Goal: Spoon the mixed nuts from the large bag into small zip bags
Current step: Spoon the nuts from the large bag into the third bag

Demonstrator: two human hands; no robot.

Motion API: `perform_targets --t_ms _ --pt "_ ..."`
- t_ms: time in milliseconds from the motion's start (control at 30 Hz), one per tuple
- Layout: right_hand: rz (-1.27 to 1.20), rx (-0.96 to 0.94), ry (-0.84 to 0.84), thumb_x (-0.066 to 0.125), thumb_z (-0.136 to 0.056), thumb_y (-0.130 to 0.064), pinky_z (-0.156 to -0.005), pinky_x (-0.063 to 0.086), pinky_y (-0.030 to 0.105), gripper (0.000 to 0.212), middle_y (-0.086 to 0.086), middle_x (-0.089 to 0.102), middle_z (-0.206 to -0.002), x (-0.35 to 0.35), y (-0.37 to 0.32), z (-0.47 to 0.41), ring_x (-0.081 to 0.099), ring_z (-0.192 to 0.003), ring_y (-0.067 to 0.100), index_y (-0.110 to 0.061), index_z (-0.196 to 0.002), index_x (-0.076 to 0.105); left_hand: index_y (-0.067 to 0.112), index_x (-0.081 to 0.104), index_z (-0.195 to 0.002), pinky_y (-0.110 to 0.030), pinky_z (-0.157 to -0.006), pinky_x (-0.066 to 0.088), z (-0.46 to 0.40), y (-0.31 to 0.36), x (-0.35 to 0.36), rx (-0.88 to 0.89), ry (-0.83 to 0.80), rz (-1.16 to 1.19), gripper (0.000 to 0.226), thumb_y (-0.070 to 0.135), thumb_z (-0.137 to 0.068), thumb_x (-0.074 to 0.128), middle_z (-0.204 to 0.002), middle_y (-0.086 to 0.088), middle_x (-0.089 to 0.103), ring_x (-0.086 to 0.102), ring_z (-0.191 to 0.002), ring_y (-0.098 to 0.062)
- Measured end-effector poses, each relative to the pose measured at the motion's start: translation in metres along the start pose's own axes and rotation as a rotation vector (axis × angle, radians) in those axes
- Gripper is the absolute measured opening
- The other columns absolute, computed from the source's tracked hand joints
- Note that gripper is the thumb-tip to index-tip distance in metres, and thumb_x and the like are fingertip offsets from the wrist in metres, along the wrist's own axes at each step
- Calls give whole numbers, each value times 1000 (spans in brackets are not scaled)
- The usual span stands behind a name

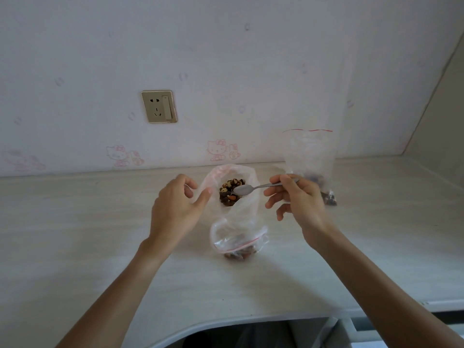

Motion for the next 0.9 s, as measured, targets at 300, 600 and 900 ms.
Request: perform_targets --t_ms 300,600,900 --pt "607 -156 -59 41 -110 -21 -46 48 18 26 -6 70 -82 35 14 -28 70 -65 14 -21 -100 65 19 64 -82 -29 -59 43 -24 -13 52 -325 -272 42 80 95 -62 46 -79 7 67 63 -70 -13" --pt "363 -106 -2 42 -110 -19 -48 42 19 31 8 70 -77 18 45 -38 64 -59 17 -12 -93 67 20 62 -74 -25 -52 43 -22 -19 69 -216 -194 185 26 32 -97 57 -60 4 65 62 -51 -7" --pt "-3 238 39 44 -108 -12 -39 39 27 28 11 73 -72 20 66 -41 61 -50 23 2 -99 67 12 72 -95 -47 -74 60 -21 -15 74 -334 -264 477 20 32 -96 65 -91 -13 76 74 -85 -34"
Point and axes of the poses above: each hand's wrist, its own z-axis away from the middle knuckle, its own x-axis out of the palm, y = z × x, the point moved 6 cm from there along -z, towards the middle knuckle
